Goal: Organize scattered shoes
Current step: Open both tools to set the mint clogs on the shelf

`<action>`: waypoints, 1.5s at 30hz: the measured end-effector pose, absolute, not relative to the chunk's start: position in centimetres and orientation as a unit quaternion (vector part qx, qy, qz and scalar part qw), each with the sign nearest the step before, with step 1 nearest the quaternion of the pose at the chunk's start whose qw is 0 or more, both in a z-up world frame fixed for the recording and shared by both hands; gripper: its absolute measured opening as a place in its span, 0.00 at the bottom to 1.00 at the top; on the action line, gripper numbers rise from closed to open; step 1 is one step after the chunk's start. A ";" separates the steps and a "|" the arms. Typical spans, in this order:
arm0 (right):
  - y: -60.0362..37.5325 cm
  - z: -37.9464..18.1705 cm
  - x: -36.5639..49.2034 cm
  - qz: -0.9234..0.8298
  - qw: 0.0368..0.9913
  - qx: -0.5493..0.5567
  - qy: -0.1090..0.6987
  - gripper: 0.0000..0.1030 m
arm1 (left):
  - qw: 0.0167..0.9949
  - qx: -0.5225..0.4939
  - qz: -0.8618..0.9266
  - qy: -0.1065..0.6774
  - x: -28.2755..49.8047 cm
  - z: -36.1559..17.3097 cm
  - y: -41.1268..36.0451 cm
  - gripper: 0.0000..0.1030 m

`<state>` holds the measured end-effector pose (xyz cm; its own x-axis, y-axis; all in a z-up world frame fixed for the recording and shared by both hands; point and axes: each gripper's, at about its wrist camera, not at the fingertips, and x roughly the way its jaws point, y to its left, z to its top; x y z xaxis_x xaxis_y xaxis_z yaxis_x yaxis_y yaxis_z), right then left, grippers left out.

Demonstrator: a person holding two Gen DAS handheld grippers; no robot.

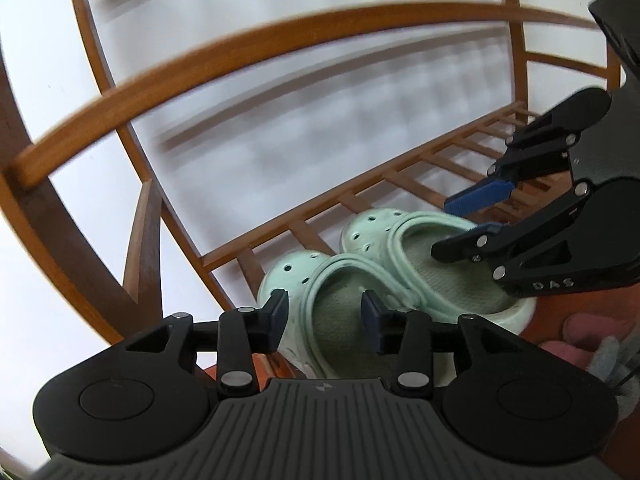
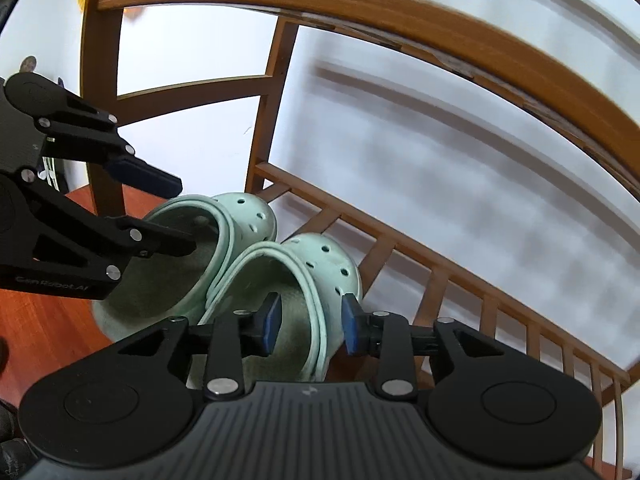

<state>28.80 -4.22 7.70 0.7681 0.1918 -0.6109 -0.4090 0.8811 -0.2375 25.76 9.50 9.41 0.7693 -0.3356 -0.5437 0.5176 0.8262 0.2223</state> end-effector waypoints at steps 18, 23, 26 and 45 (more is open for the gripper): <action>-5.1 9.4 20.7 0.162 0.934 -0.100 0.302 0.36 | 0.927 0.077 -0.214 0.298 19.0 10.2 11.0 0.50; -4.8 8.2 19.5 0.159 0.932 -0.099 0.309 0.31 | 0.925 0.068 -0.217 0.306 18.1 8.8 10.7 0.32; -4.7 7.2 19.3 0.153 0.930 -0.099 0.319 0.26 | 0.921 0.060 -0.222 0.316 18.2 8.1 10.5 0.26; -4.6 5.6 22.3 0.134 0.932 -0.086 0.327 0.23 | 0.920 0.025 -0.207 0.331 21.4 6.3 9.6 0.26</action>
